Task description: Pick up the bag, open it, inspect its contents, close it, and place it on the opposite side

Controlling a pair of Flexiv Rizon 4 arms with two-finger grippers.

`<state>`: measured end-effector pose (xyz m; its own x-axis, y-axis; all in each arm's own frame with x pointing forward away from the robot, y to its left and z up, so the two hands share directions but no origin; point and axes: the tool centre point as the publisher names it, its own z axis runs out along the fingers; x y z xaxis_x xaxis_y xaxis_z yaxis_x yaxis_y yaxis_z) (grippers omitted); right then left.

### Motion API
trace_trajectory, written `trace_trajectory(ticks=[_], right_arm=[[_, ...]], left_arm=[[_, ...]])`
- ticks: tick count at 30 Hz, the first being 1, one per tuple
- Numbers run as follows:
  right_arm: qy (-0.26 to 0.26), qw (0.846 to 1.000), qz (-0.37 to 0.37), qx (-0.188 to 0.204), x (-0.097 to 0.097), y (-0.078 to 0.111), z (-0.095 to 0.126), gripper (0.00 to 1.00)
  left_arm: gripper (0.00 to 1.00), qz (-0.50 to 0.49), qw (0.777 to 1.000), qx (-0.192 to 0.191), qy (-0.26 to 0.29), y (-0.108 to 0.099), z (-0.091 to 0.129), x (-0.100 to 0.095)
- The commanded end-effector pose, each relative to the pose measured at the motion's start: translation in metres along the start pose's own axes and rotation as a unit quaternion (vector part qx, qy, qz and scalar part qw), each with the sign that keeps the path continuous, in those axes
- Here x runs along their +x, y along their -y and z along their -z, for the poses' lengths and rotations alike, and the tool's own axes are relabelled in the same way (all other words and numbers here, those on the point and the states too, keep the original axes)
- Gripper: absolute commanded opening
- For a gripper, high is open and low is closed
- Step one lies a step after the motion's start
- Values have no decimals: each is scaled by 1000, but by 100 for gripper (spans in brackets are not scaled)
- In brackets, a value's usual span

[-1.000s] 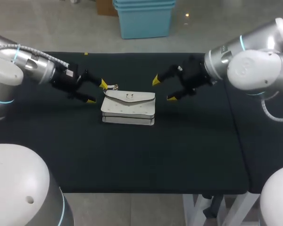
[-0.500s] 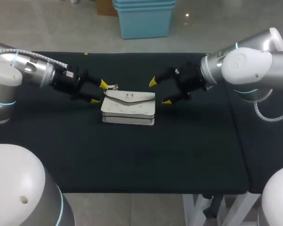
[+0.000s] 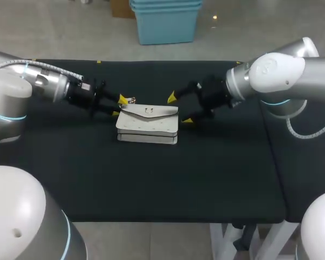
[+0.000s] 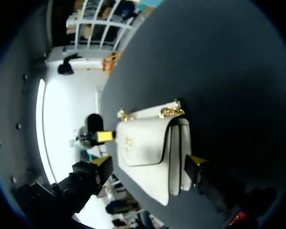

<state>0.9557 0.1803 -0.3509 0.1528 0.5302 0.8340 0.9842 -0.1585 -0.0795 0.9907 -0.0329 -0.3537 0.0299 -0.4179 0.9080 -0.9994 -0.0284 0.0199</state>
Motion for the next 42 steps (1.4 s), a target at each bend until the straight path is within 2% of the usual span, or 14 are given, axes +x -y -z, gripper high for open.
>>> trace_trajectory(ticks=[1, 4, 7, 10, 14, 16, 27, 29, 30, 33, 38, 39, 41, 42], right_arm=[[-3, 1000, 1, 7, -2, 0, -6, 91], [-5, 1000, 5, 14, -1, 1, -14, 82], [-6, 1000, 5, 20, -1, 1, -23, 47], [-3, 1000, 5, 27, -3, 1, -30, 45], [0, 999, 1, 32, -9, 1, -36, 33], [0, 999, -2, 33, -11, 1, -38, 0], [1, 1000, -9, 24, -16, 3, -36, 0], [1, 1000, -3, 16, -12, 4, -32, 68], [2, 1000, -1, 14, -10, 5, -30, 80], [0, 1000, 3, 8, -6, 6, -25, 89], [0, 1000, 7, 6, -3, 10, -27, 46], [0, 1000, 7, 7, -4, 9, -29, 39], [3, 1000, 5, 9, -6, 8, -32, 0], [4, 1000, 3, 11, -8, 7, -33, 0]], left_arm=[[48, -2, 1000, -12, -12, 8, -5, -7], [50, -3, 1000, -15, -12, 9, -8, -9], [50, -3, 1000, -16, -15, 11, -11, -12], [47, 1, 1000, -17, -11, 13, -14, -15], [5, 5, 1000, -18, -12, 14, -15, -17], [0, 7, 1000, -19, -13, 15, -16, -19], [3, 17, 1000, -23, -8, 14, -20, -22], [54, 12, 1000, -18, -11, 11, -17, -16], [57, 7, 1000, -17, -12, 9, -15, -14], [60, -3, 1000, -13, -11, 4, -12, -6], [28, -10, 1000, -14, -9, 2, -15, -3], [0, -8, 1000, -14, -6, 3, -17, -5], [0, 0, 1000, -13, -2, 6, -19, -9], [0, 4, 1000, -10, -2, 8, -20, -12]])
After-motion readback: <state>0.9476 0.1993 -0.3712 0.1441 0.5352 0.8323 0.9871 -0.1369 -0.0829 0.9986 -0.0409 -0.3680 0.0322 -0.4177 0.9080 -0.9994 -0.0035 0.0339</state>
